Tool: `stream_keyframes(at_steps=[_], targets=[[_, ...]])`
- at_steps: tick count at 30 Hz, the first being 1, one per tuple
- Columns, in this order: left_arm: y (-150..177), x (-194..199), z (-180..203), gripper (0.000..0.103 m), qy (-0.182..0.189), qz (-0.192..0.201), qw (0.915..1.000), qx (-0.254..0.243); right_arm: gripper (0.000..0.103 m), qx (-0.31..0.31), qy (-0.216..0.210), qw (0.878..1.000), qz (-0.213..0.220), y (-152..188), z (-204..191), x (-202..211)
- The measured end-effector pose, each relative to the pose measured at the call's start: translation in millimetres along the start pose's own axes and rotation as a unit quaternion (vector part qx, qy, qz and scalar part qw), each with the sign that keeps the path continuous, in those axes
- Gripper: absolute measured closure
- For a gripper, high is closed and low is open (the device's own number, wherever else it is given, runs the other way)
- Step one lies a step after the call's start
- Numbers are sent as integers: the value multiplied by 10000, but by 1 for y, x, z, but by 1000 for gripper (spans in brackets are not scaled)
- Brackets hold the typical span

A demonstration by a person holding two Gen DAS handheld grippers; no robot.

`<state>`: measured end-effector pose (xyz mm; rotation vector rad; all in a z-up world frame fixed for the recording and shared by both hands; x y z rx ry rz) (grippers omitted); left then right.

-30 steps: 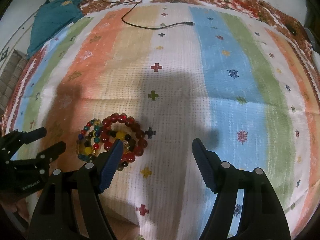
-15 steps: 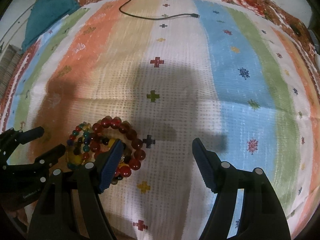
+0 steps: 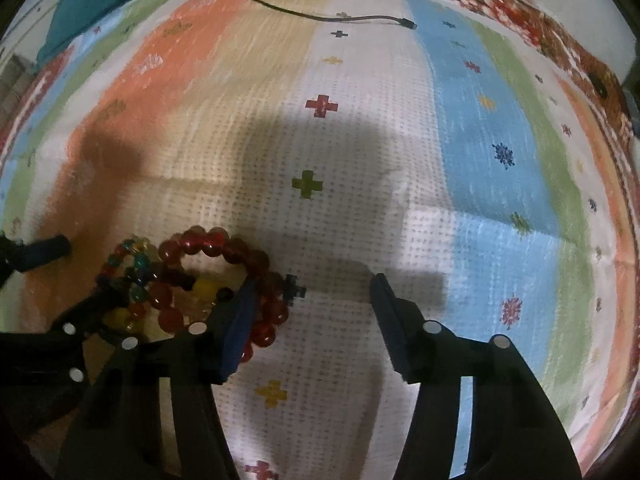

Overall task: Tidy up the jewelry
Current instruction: 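Grasp the red bead bracelet with the right tool while the left tool grasps the multicolour bracelet, then lift and carry the red and multicolour bracelets over the tin box with both tools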

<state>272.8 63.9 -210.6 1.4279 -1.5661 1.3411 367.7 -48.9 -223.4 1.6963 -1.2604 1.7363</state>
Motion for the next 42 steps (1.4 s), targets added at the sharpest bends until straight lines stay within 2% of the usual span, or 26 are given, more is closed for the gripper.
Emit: stream_keyframes(at_steps=[2, 4, 7, 10, 20, 23, 28, 42], targets=[[0, -1, -1, 47, -34, -28, 10000, 40, 60, 35, -7, 10000, -16, 0, 0, 1], [-1, -2, -4, 59, -50, -54, 9999, 129, 79, 17, -1, 10000, -19, 0, 2, 2], [-1, -2, -8, 76, -84, -69, 9998, 141, 88, 85, -28, 10000, -26, 1, 2, 2], [-1, -1, -8, 92, -122, -77, 9998, 142, 89, 156, 38, 9999, -8, 2, 1, 3], [5, 21, -26, 94, 90, -29, 9993, 358, 89, 18, -256, 9994, 248, 4, -2, 34], [5, 31, -33, 94, 307, 28, 9983, 503, 89, -43, -375, 9985, 386, 5, -4, 49], [5, 52, -22, 94, 362, 244, 9978, 491, 89, -30, -409, 9978, 529, 10, -10, 67], [14, 91, -21, 94, 504, 626, 9954, 531, 89, -24, -566, 9955, 766, 22, -18, 96]])
Point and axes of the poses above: each gripper's, at about its wrist camera, not at the fingertips, and x roughly against the way its jaws point, z to its right, y to its underside, the point moved 5 cm from there along -x, roughly the way its jaws point, and after that the axes turned 15 degrees about -y, right-handed, at the moved point
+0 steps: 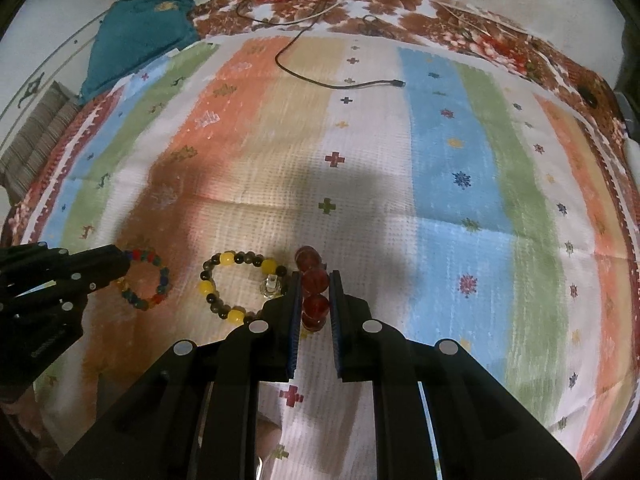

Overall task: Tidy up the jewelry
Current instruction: 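Lift and carry the red and multicolour bracelets over the tin box with both tools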

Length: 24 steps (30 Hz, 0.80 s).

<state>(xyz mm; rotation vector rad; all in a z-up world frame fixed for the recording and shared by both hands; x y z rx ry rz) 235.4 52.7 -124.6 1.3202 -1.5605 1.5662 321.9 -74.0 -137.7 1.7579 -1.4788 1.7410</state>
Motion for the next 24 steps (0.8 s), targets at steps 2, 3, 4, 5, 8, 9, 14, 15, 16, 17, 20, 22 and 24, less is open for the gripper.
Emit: stream_keyframes(at_steps=[2, 3, 4, 5, 8, 9, 14, 15, 16, 17, 20, 22, 24], targets=[[0, 6, -1, 94, 38, 60, 10000, 9, 89, -5, -17, 10000, 25, 1, -2, 3], [1, 9, -1, 94, 58, 83, 9999, 12, 89, -6, -23, 10000, 45, 2, -2, 4], [1, 11, -1, 94, 78, 102, 9999, 16, 89, -7, -36, 10000, 62, 2, -3, 6], [1, 14, -1, 94, 98, 128, 9999, 25, 89, -16, -71, 9999, 85, 3, -4, 8], [2, 22, -3, 94, 165, 193, 9997, 66, 89, -104, -224, 9995, 173, 4, -6, 15], [3, 24, -2, 94, 218, 202, 9995, 79, 89, -94, -214, 9995, 197, 5, -7, 18], [6, 37, -2, 94, 294, 311, 9990, 129, 89, -8, -217, 9993, 311, 8, -15, 30], [7, 40, -2, 94, 315, 341, 9988, 136, 89, 19, -206, 9993, 323, 9, -17, 31], [8, 43, -2, 94, 322, 371, 9987, 135, 89, 50, -203, 9992, 336, 10, -20, 34], [9, 47, -2, 94, 310, 414, 9986, 132, 89, 62, -196, 9992, 356, 11, -21, 36], [13, 55, -1, 94, 271, 490, 9984, 122, 89, 63, -186, 9987, 477, 14, -25, 44], [15, 60, 0, 94, 276, 533, 9981, 122, 89, 94, -212, 9984, 521, 16, -29, 48], [18, 65, 1, 94, 275, 587, 9978, 100, 89, 139, -214, 9981, 567, 19, -33, 53]])
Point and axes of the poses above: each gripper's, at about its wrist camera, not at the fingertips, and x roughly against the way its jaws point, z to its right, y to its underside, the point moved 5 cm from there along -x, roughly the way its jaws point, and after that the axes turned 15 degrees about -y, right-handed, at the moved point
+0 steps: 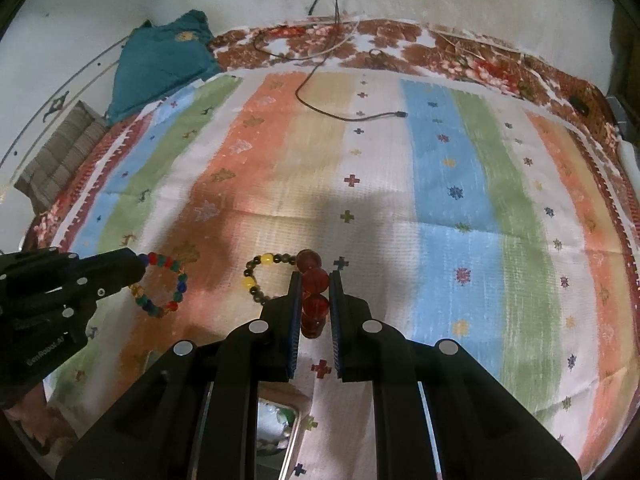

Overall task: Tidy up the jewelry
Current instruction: 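Lift and carry the red and multicolour bracelets over the tin box with both tools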

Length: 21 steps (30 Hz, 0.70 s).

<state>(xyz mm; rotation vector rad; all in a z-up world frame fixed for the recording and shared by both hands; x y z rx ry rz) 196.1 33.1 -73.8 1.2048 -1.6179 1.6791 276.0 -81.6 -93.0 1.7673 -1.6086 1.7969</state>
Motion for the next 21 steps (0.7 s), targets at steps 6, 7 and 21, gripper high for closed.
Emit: stream_keyframes(at_steps=[6, 7, 21], targets=[[7, 15, 3, 94, 75, 144, 9999, -28, 89, 182, -37, 9998, 117, 7, -15, 15], [8, 18, 4, 94, 90, 171, 9998, -30, 89, 204, -41, 9997, 131, 8, -17, 16], [30, 36, 9, 94, 121, 308, 9994, -87, 89, 401, -65, 9989, 242, 31, -37, 35]])
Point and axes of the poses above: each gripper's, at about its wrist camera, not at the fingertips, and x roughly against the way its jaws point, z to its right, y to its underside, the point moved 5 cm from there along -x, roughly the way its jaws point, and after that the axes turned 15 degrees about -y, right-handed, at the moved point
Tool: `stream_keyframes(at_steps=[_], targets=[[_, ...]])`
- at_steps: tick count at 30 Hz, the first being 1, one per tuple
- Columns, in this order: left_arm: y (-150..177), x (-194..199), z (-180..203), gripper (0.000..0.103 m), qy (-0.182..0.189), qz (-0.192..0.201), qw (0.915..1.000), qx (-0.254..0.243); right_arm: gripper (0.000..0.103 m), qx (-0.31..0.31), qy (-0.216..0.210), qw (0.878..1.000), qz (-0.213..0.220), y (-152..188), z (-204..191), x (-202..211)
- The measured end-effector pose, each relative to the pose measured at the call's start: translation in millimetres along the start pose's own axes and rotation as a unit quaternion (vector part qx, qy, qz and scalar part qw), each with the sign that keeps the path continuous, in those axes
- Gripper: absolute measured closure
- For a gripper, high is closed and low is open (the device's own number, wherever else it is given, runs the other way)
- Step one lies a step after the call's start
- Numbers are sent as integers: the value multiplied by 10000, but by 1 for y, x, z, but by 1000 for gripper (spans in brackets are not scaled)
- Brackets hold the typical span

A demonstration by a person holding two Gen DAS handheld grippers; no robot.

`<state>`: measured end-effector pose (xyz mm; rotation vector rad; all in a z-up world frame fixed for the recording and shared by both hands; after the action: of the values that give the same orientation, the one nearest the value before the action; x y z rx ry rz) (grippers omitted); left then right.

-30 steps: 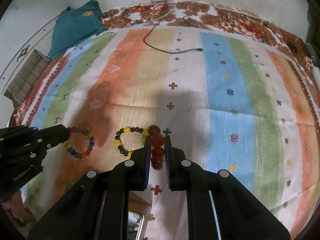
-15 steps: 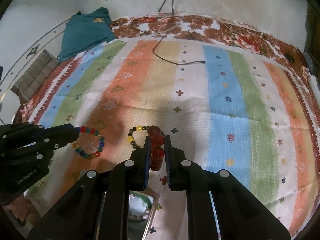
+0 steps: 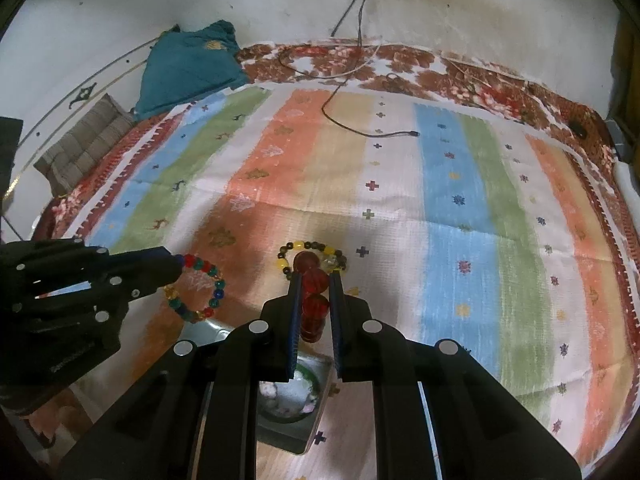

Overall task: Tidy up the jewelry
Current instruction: 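Lift and carry the red and multicolour bracelets over the tin box with both tools, then open the right tool to drop the red bracelet while the left tool drops the multicolour one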

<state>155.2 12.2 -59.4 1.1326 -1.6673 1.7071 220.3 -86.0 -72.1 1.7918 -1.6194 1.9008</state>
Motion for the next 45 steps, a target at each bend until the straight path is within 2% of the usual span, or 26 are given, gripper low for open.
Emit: stream_keyframes(at_steps=[30, 35, 41, 42, 45], targets=[[39, 31, 11, 94, 187, 180, 9996, -82, 89, 103, -221, 9997, -48, 46, -24, 25], [42, 30, 12, 94, 252, 74, 9996, -122, 89, 80, -79, 9999, -102, 46, -21, 21], [41, 25, 4, 85, 47, -38, 10000, 48, 88, -142, 186, 9997, -110, 46, -6, 23], [41, 24, 3, 84, 17, -47, 10000, 55, 86, -176, 235, 9995, -112, 46, -3, 23], [40, 21, -1, 71, -111, -68, 9999, 72, 75, -284, 353, 9989, -135, 46, 4, 23]])
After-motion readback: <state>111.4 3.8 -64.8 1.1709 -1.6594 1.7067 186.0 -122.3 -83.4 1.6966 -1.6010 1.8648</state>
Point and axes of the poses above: each gripper's, at about its wrist camera, not at the fingertips, and x roughly against the way its jaws point, z to its right, y to its underside, the point moved 5 cm from there along -x, roughly the way its jaws point, and after that the axes turned 15 degrees about -y, right-handed, at the moved point
